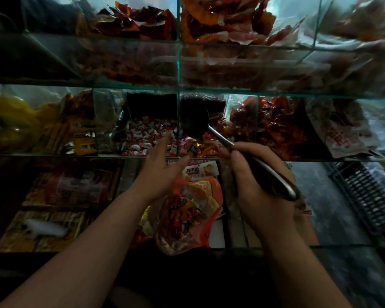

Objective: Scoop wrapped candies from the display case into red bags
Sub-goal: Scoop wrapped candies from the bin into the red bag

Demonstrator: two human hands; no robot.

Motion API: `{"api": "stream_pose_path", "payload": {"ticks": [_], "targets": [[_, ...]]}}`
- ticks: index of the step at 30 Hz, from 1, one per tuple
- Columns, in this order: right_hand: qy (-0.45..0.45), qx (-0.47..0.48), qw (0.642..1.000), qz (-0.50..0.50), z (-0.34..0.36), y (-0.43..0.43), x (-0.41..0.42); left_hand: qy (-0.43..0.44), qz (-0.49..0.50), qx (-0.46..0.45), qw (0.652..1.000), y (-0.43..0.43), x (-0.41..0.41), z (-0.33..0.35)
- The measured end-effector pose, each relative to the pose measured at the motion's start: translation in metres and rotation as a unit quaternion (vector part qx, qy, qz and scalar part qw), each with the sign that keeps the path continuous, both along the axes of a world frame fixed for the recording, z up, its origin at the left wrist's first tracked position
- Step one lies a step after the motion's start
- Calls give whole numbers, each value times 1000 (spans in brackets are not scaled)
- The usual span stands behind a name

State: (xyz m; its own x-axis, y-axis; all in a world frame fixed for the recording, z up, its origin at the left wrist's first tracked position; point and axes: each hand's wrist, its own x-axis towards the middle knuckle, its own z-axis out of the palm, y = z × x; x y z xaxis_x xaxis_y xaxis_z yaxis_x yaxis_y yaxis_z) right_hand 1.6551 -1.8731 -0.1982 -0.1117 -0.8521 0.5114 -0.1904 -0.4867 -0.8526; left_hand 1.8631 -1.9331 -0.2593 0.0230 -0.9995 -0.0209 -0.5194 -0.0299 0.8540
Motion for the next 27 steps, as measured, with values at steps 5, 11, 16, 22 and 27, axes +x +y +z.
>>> {"api": "stream_pose_path", "payload": {"ticks": [5,11,16,22,27], "targets": [[-150,78,985,31,19,61,-12,25,-7,-78,997,32,-15,12],[-159,133,978,32,27,84,-32,3,8,-78,997,74,-18,-2],[-54,192,978,64,20,87,-33,-89,68,-89,990,105,6,-27],[210,240,944,89,-39,47,4,-137,29,-37,989,116,8,-48],[339,232,904,120,-93,13,23,-154,10,26,988,112,6,-59]]}}
